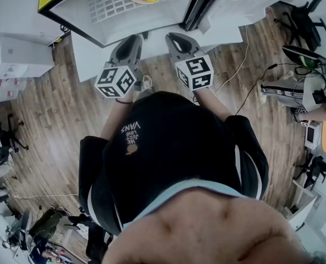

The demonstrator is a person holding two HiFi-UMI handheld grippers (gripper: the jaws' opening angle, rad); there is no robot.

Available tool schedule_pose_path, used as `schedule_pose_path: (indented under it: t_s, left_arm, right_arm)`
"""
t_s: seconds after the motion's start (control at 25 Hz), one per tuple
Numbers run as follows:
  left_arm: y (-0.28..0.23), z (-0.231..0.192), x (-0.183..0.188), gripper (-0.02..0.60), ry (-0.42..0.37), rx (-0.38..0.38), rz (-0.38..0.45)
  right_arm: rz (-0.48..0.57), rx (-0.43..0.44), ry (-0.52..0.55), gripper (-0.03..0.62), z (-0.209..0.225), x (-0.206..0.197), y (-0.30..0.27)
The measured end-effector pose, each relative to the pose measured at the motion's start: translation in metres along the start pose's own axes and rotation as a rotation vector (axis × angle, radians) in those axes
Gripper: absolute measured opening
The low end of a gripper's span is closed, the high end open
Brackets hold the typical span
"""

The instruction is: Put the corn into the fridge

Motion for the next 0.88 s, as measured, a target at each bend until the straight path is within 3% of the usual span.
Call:
schedule_pose_path:
  t_s: [0.48,0.88]
  left_arm:
    - [0.0015,0.0043,-0.0003,0.064,-0.006,-0.001,-0.012]
    - [0.007,0.0028,-0.0002,0.021,-0.021,-0.006,-0.002]
  right_arm:
    - [0.003,-0.011,0.007,0.012,0.0003,-0.0013,0.0066]
    - [0.0,-0.011,0.01,0.012,-0.0026,-0.0022,0.0054]
Point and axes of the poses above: the fingertips, and each gripper's own axes: y backward along the fingers, z to its right, x out of its top, the point moved 9 cm from there along y, backward along the fingers, and after that the axes turned 6 degrees about z, right-handed, at the moved point
